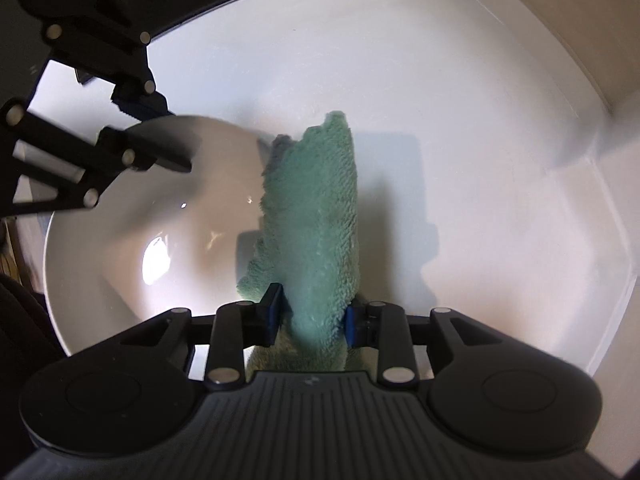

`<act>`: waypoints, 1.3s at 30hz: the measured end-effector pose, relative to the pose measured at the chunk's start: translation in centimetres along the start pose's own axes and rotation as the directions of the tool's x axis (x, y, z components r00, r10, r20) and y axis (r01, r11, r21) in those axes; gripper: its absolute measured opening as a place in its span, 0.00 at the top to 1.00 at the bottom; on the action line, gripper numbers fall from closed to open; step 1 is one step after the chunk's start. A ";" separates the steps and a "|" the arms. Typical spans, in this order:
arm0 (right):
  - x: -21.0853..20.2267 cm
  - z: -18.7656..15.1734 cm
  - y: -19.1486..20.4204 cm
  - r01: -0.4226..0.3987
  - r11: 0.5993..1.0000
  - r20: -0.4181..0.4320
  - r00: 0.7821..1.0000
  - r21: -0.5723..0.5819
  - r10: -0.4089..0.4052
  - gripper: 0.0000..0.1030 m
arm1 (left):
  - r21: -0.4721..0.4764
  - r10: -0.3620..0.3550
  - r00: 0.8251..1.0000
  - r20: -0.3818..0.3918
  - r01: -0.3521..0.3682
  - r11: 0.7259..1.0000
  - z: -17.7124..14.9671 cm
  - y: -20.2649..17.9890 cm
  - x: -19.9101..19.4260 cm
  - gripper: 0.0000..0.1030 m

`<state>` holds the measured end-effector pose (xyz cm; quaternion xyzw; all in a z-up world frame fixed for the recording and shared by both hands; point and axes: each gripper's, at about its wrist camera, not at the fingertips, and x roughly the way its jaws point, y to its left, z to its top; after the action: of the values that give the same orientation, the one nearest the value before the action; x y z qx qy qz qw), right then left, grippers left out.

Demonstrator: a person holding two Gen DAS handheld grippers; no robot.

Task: Clean bowl
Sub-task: 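Rub the green towel around the bowl interior with the right gripper while the left gripper holds the rim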

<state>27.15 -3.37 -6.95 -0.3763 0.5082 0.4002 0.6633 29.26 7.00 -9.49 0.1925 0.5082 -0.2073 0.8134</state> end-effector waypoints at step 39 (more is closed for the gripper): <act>0.3 -0.6 -2.0 0.023 0.997 0.031 0.999 0.079 -0.026 0.73 | -0.090 0.002 1.000 -0.008 -0.003 0.996 1.3 6.8 5.2 0.87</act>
<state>28.79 -4.64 -7.15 -0.3496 0.5085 0.3775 0.6905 35.90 11.27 -12.94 0.1570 0.5203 -0.1824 0.8194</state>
